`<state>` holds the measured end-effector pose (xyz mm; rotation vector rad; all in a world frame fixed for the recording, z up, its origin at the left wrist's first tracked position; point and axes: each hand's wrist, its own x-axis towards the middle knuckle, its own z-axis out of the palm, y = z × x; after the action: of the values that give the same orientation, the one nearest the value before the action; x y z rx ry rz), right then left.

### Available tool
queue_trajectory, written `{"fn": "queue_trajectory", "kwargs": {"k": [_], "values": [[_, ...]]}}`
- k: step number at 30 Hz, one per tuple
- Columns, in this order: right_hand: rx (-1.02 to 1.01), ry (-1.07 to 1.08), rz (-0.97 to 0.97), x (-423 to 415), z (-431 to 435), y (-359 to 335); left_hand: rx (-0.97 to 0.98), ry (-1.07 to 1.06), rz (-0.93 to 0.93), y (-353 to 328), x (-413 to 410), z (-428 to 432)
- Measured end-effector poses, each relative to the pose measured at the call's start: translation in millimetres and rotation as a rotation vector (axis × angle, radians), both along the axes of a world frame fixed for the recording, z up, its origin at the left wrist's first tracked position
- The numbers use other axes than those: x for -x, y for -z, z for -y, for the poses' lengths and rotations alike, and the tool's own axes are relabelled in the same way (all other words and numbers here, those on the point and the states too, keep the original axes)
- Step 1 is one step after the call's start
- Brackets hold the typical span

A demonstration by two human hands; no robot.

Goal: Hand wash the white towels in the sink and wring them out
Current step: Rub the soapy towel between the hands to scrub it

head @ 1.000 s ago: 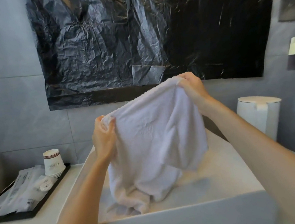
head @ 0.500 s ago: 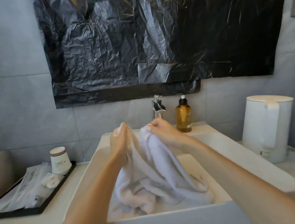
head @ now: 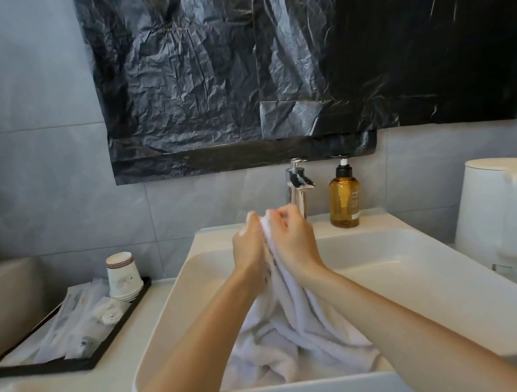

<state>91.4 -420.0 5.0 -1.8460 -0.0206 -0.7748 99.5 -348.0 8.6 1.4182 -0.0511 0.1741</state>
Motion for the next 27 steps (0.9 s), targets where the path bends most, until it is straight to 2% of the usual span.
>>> {"fn": "queue_trajectory", "kwargs": {"k": [2,7,11,15,16,19,22,24,27], "values": [[-0.09,0.042,-0.003,-5,4,-7,-0.01,0.08,-0.018,0,7,4],[0.045,-0.073,0.039,8,-11,8,-0.018,-0.12,0.087,-2,0,-3],[-0.138,-0.019,-0.044,-7,3,-7,-0.107,-0.009,0.172,0,7,7],[0.09,-0.092,0.043,11,-5,8,-0.154,-0.085,0.164,-1,0,-3],[0.095,-0.101,0.022,8,-4,8,-0.157,-0.077,0.149,0,0,-5],[-0.073,-0.024,-0.073,-5,3,-2,-0.125,0.034,0.136,1,9,-1],[0.042,-0.027,0.039,4,-3,6,-0.132,-0.015,0.15,-1,7,-1],[0.097,-0.091,0.046,8,-5,9,-0.057,-0.029,0.135,-2,3,-5],[-0.076,-0.041,-0.047,-6,5,-4,-0.053,0.085,0.143,-2,11,2]]}}
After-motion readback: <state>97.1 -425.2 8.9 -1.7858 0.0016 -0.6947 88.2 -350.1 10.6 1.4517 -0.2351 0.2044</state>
